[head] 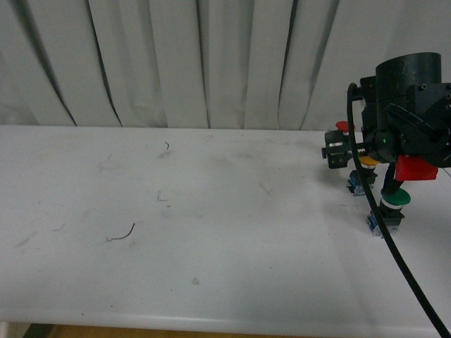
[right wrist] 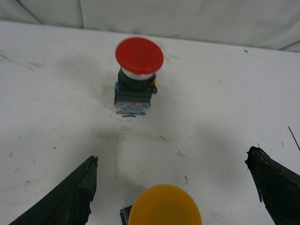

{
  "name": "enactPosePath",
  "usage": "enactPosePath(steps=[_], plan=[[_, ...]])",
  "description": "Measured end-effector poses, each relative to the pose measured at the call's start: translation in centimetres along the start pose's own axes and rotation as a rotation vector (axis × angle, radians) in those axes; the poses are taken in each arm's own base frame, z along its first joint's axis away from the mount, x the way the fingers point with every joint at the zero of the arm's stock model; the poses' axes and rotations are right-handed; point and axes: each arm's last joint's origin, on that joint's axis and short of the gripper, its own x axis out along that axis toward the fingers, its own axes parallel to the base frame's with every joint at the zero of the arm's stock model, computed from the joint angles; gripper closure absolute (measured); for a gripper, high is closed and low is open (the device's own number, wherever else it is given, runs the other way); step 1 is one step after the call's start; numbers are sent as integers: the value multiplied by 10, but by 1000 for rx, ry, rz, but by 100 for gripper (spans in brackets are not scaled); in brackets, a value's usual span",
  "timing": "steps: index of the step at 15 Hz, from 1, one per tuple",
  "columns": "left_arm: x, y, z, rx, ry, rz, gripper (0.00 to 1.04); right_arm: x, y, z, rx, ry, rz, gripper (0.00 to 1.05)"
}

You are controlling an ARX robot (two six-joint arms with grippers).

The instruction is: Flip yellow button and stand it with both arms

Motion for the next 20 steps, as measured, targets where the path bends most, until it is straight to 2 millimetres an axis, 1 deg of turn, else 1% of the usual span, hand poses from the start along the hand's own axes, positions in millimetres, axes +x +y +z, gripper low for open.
enactPosePath(steps=[1, 3, 4, 5, 6, 7, 8, 9, 10, 11, 12, 13, 14, 15, 18, 20], plan=[[0, 0, 0, 0, 0, 0, 7, -12, -6, 11, 30, -57, 25, 6], [0, 0, 0, 0, 0, 0, 7, -50, -21, 38, 102, -182, 81, 6], [0, 0, 0, 0, 0, 0, 7, -76, -33, 52, 143, -252, 122, 6], [0, 0, 0, 0, 0, 0, 7, -111, -47, 63, 199, -340, 184, 6], [0, 0, 0, 0, 0, 0, 7, -147, -65, 67, 238, -417, 225, 6], [0, 0, 0, 0, 0, 0, 7, -182, -81, 65, 258, -457, 266, 7], [0, 0, 0, 0, 0, -1, 7, -217, -95, 53, 239, -446, 191, 19], [0, 0, 0, 0, 0, 0, 7, -247, -104, 34, 210, -421, 162, 30], [0, 0, 0, 0, 0, 0, 7, -275, -114, 12, 189, -395, 170, 41], [0, 0, 0, 0, 0, 0, 7, -307, -122, -12, 182, -386, 156, 56], [0, 0, 0, 0, 0, 0, 7, -332, -125, -31, 181, -400, 147, 69], [0, 0, 0, 0, 0, 0, 7, -345, -126, -45, 178, -411, 148, 78], [0, 0, 0, 0, 0, 0, 7, -359, -126, -66, 179, -451, 145, 93], [0, 0, 0, 0, 0, 0, 7, -365, -126, -72, 178, -500, 140, 103], [0, 0, 0, 0, 0, 0, 7, -361, -123, -91, 179, -492, 141, 103], [0, 0, 0, 0, 0, 0, 7, -362, -122, -99, 180, -505, 140, 103]])
